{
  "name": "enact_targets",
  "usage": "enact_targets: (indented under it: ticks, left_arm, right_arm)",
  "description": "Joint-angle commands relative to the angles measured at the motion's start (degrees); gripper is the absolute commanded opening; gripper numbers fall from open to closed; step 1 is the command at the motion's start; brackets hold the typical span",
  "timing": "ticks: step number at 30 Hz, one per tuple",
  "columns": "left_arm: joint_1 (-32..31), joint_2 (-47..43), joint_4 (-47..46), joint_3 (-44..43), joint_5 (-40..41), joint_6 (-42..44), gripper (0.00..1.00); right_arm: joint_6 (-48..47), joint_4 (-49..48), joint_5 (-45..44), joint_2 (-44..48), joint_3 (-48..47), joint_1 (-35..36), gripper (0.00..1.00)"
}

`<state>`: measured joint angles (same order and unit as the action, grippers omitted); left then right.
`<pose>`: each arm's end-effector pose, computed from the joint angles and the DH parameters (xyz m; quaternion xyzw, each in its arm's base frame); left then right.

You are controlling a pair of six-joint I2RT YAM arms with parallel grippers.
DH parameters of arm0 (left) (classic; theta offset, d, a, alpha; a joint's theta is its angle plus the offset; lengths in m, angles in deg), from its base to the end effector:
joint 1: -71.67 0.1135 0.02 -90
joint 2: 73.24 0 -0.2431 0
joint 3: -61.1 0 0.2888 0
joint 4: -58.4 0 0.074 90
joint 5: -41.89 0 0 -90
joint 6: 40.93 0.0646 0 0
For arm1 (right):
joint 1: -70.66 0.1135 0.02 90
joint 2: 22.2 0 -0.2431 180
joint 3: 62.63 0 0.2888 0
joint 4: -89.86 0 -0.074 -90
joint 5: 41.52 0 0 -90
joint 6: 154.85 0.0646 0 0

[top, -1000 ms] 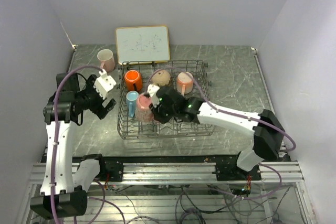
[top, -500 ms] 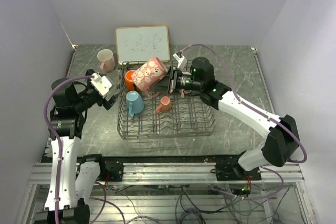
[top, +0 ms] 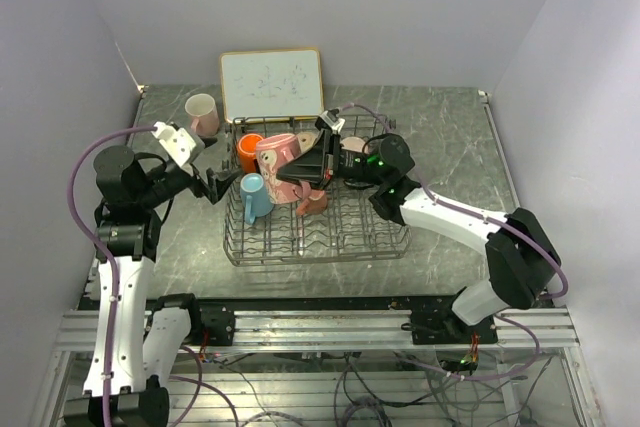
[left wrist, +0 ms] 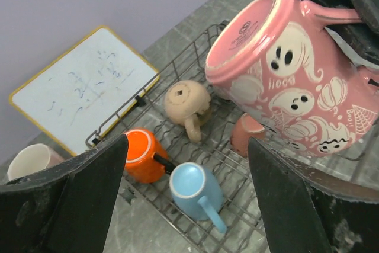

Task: Unload the cups from the dish rack

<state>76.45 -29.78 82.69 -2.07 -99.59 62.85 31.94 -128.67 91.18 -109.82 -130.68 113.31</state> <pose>0.2327 -0.0313 0.3690 0.3456 0.6367 -0.2164 0.6544 0.2622 0.3011 0.2991 -0.0176 0.6167 0.7844 0.0643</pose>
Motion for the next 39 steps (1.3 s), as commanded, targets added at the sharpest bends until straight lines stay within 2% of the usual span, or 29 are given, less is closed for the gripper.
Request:
enact_targets:
  ticks: [1, 3, 7, 15, 18, 24, 27, 32, 36, 39]
  left_arm:
    - [-0.98, -2.91, -0.1, -0.52, -3.45, -3.19, 0.93]
    - [-0.98, -4.63, 3.33, 0.52, -2.58, 0.7, 0.93]
    - [-0.96, -7.5, 4.76, 2.88, -0.15, 2.77, 0.96]
    - [-0.97, -11.35, 6.8, 5.68, 0.03, 9.53, 0.98]
    - [-0.95, -13.03, 1.18, 8.62, 0.79, 9.37, 0.98]
    - [-1.38, -15.66, -17.23, 15.35, 5.48, 8.4, 0.96]
    - [-1.99, -14.69, -21.81, 16.03, 7.03, 8.53, 0.94]
    - [-4.6, -13.62, -21.02, 15.88, 7.78, 12.05, 0.94]
    - [-6.65, -15.83, -15.87, 17.44, 8.89, 17.65, 0.94]
    - [-6.95, -18.05, -15.97, 19.87, 11.42, 19.95, 0.95]
  right_arm:
    - [2.99, -8.56, -3.91, 1.98, -1.94, 1.78, 0.0]
    - [3.05, -6.96, -6.59, 2.03, -2.09, 1.84, 0.0]
    - [4.24, -4.07, -15.3, 2.01, -2.71, 1.88, 0.0]
    - [5.18, 1.17, -22.92, -0.07, -7.31, 3.12, 0.0]
    - [6.89, 1.11, -27.76, -0.5, -7.1, 4.35, 0.0]
    - [11.27, -1.45, -34.58, -4.26, -10.19, 8.27, 0.0]
    - [12.49, -2.21, -36.84, -6.82, -13.0, 9.96, 0.0]
    - [14.71, -3.72, -38.95, -11.24, -18.27, 11.73, 0.0]
    - [14.23, -2.74, -39.39, -12.71, -21.46, 12.85, 0.0]
    - [14.21, -2.41, -39.36, -12.88, -21.86, 13.43, 0.0]
